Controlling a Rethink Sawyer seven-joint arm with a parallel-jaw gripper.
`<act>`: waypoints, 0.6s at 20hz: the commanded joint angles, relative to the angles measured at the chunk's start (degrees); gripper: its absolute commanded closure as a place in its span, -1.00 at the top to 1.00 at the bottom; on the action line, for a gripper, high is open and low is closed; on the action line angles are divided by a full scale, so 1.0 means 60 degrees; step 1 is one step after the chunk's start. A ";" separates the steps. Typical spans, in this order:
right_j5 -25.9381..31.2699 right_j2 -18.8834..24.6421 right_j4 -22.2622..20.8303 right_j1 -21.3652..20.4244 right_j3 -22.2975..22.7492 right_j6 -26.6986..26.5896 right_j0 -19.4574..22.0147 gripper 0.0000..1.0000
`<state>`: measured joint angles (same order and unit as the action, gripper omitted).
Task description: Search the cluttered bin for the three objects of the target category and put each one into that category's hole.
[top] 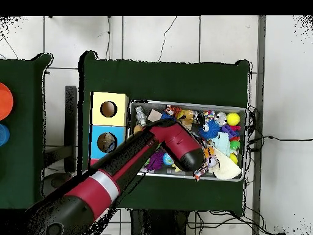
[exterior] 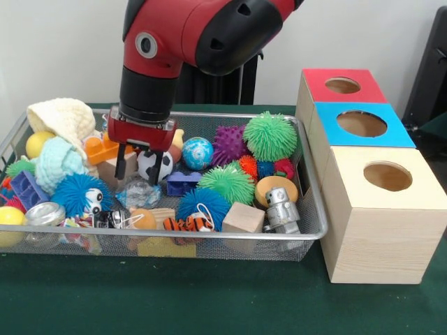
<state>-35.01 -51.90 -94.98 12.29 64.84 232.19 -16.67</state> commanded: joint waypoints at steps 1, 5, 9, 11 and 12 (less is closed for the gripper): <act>0.0146 0.1598 -0.0028 0.0883 -0.0615 -0.1328 0.0175 1.00; 0.0267 0.1709 0.0073 0.0927 -0.0694 -0.1418 0.0256 1.00; 0.0358 0.1918 0.0232 0.0895 -0.0775 -0.1630 0.0359 1.00; 0.0479 0.2028 0.0369 0.0835 -0.0776 -0.1806 0.0424 1.00; 0.0538 0.2077 0.0437 0.0788 -0.0788 -0.1912 0.0469 1.00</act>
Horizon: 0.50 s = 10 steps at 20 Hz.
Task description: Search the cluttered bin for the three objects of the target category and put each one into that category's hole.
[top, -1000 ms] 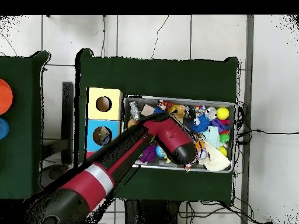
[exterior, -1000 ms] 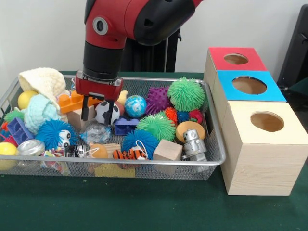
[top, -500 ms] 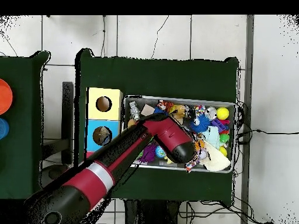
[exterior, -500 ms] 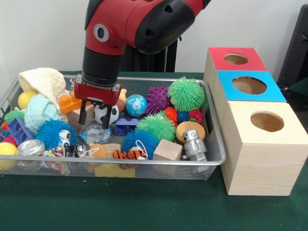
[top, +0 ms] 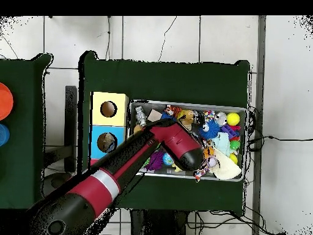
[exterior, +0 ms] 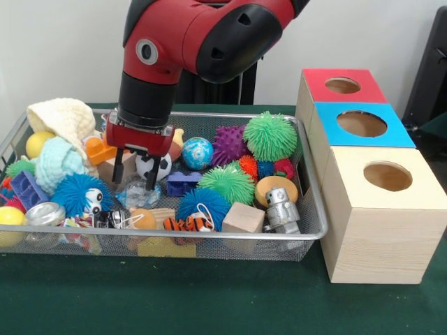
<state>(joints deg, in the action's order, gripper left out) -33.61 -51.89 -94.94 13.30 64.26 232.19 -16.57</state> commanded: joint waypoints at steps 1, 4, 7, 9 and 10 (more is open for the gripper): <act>0.0310 0.2093 0.0440 0.0624 -0.0707 -0.1914 0.0467 1.00; 0.0152 0.2046 0.0282 0.0791 -0.0915 -0.1609 0.0484 1.00; -0.0551 0.1820 -0.0306 0.1313 -0.1309 -0.0610 0.0381 1.00; -0.0914 0.1741 -0.0576 0.1528 -0.1502 -0.0177 0.0348 1.00; -0.0967 0.1775 -0.0586 0.1511 -0.1498 -0.0204 0.0362 1.00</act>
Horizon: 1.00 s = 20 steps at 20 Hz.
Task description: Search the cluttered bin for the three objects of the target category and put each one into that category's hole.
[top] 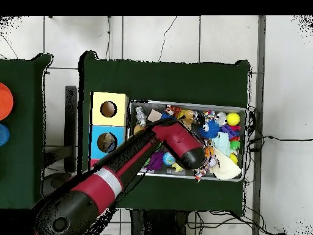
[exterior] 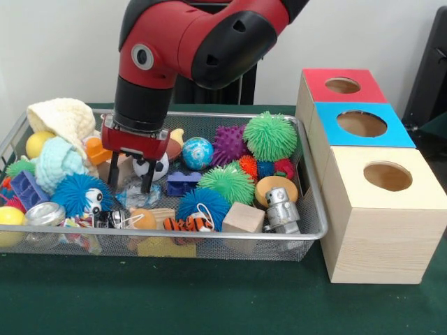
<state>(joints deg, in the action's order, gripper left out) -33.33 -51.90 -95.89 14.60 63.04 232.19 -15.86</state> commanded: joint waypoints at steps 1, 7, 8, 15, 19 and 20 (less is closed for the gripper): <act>-0.1001 0.1826 -0.0412 0.1294 -0.1342 -0.0253 0.0276 1.00; -0.1621 0.1836 -0.0962 0.1557 -0.1769 0.0345 0.0296 1.00; -0.1889 0.1765 -0.1177 0.1671 -0.1848 0.0635 0.0258 1.00; -0.1893 0.1766 -0.1432 0.1675 -0.1873 0.0757 0.0237 1.00; -0.1747 0.1778 -0.1453 0.1629 -0.1825 0.0727 0.0194 1.00; -0.1726 0.1770 -0.1470 0.1636 -0.1827 0.0719 0.0187 1.00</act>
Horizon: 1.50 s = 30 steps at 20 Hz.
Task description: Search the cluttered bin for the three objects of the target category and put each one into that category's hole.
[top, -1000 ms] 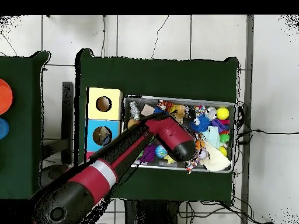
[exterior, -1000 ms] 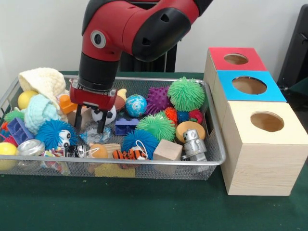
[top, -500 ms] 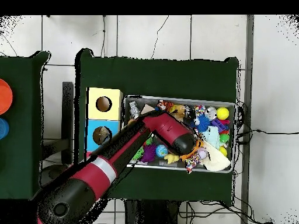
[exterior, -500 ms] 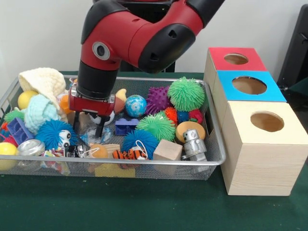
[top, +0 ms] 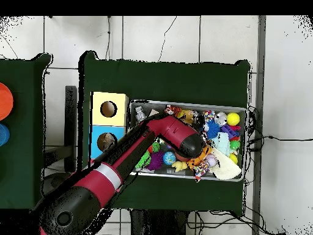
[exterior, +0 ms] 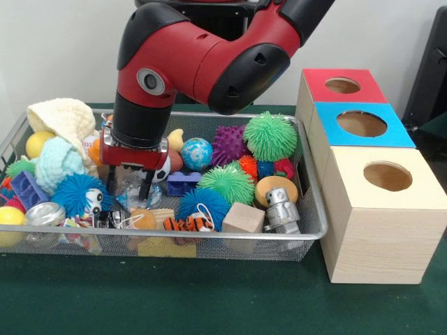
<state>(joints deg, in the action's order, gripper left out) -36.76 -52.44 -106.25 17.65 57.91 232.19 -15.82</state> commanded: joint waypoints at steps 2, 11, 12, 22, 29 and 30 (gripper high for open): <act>-0.1279 0.1819 0.0130 0.1182 -0.1027 0.0810 0.0161 -1.00; -0.0851 0.1820 0.0359 0.1145 -0.0929 0.0532 0.0124 -1.00; -0.0792 0.1851 0.0406 0.1107 -0.0920 0.0452 0.0145 -1.00; -0.0512 0.1576 0.0689 0.0656 -0.0353 0.0566 -0.0141 -1.00; -0.1740 0.0120 0.0273 0.0152 0.0951 0.2704 -0.1434 -1.00; -0.1858 -0.0008 0.0239 0.0117 0.1069 0.2852 -0.1559 -1.00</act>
<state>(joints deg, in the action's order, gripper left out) -37.95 -53.61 -106.37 18.22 59.72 232.28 -20.59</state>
